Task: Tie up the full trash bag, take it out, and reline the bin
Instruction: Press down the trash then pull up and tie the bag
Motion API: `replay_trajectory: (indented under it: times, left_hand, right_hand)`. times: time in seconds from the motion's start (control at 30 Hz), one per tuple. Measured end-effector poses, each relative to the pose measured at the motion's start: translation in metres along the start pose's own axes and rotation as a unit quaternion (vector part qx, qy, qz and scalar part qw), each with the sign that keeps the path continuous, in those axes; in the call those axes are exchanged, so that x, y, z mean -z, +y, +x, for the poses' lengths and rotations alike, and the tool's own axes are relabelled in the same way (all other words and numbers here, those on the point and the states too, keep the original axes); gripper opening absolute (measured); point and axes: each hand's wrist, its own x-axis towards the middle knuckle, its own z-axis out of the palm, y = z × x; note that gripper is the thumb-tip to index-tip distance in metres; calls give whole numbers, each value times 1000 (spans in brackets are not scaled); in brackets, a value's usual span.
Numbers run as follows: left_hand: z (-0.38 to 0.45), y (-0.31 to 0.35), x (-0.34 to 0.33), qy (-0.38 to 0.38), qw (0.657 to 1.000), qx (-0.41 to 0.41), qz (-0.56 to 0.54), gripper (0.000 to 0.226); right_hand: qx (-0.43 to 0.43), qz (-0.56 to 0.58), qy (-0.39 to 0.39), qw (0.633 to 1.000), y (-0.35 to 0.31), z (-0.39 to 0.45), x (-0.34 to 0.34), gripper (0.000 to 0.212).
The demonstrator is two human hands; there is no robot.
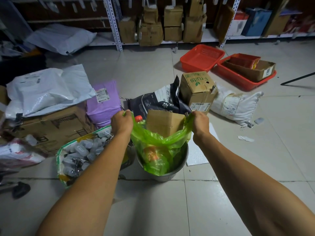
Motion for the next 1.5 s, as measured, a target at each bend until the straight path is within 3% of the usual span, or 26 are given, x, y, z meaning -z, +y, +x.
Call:
replay_trajectory:
  times: [0.07, 0.17, 0.27, 0.43, 0.57, 0.67, 0.9, 1.23, 1.5]
  left_hand:
    - [3, 2, -1, -21, 1000, 11, 3, 37]
    - [9, 2, -2, -64, 997, 26, 36, 59]
    - [9, 4, 0, -108, 987, 27, 118, 73]
    - [13, 10, 2, -151, 942, -19, 299, 42]
    - [16, 13, 2, -108, 925, -39, 361, 32]
    - [18, 13, -1, -57, 941, -46, 331, 37]
    - [23, 23, -12, -31, 989, -14, 146, 31]
    - [17, 31, -10, 0, 987, -113, 111, 27]
    - [13, 42, -1, -38, 985, -159, 56, 29]
  right_hand:
    - [5, -61, 2, 998, 4, 8, -2, 3]
    - [-5, -122, -2, 992, 9, 18, -2, 20]
    - [-6, -200, -14, 980, 10, 22, -1, 20]
    - [-13, -313, -47, 948, 10, 27, 6, 18]
    - [7, -362, -46, 931, 10, 32, 5, 6]
    - [10, -352, -33, 935, 9, 38, 3, 9]
    - [41, -280, 12, 959, 1, 47, -9, 20]
    - [146, -227, -1, 963, -15, 36, -18, 26]
    - [135, -189, -35, 972, -27, 31, -11, 16]
